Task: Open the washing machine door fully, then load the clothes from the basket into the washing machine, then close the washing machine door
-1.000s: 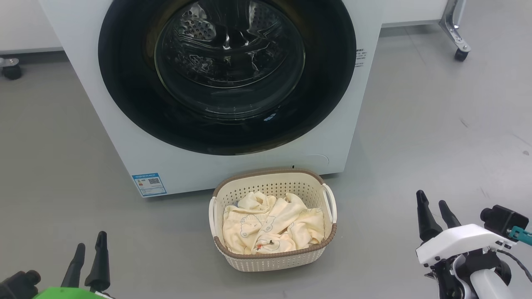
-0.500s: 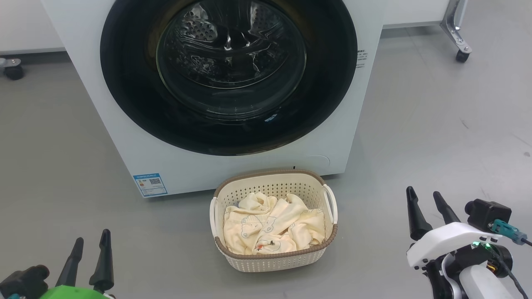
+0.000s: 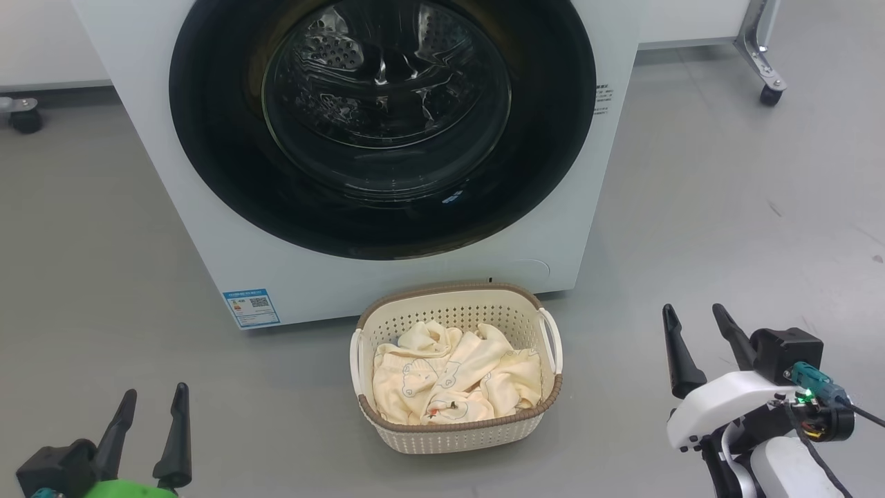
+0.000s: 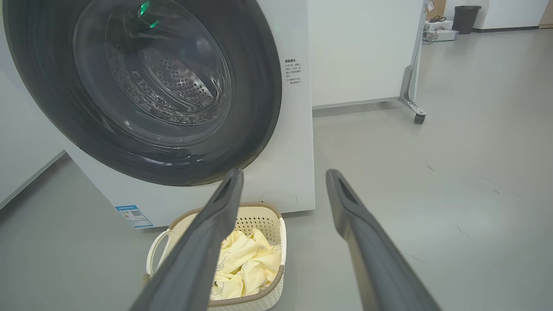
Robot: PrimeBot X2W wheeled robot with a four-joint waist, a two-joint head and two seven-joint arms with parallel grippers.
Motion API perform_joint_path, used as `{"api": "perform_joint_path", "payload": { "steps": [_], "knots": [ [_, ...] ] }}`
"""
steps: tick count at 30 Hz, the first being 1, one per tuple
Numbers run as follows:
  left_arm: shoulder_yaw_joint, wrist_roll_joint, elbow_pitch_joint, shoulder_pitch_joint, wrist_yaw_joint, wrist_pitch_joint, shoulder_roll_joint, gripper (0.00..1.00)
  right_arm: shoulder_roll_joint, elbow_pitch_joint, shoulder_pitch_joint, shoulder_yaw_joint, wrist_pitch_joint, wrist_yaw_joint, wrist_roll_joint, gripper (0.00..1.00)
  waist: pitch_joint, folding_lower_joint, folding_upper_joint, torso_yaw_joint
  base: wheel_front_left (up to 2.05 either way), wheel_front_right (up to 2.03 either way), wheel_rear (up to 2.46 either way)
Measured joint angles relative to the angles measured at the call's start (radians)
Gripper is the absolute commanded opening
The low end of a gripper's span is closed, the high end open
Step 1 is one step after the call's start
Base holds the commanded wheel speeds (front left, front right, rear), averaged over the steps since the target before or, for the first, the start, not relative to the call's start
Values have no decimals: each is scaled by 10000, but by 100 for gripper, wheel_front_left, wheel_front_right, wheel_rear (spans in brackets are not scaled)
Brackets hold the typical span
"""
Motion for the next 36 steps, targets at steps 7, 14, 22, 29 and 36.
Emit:
{"api": "perform_joint_path", "payload": {
  "steps": [7, 14, 22, 29, 36],
  "knots": [
    [-82, 665, 27, -2, 44, -180, 90, 100, -134, -48, -60, 217, -96, -92, -598, 100, -26, 0, 0, -9, 0, 0, 0],
    [-35, 683, 196, -1, 121, -205, 88, 100, -144, -48, -60, 286, -96, -73, -598, 100, -40, 0, 0, 8, 0, 0, 0],
    [65, 732, 268, -2, 119, -205, 54, 100, -339, -46, -63, 585, -81, 221, -646, 100, -60, 0, 0, 47, 0, 0, 0],
    [167, 775, 347, -2, 119, -205, -46, 100, -366, -52, -68, 658, -79, 270, -709, 100, -69, 0, 0, 65, 0, 0, 0],
    [337, 802, 355, -2, 119, -205, -127, 100, -339, -63, -69, 533, -82, 255, -704, 100, -54, 0, 0, 57, 0, 0, 0]
  ]
}}
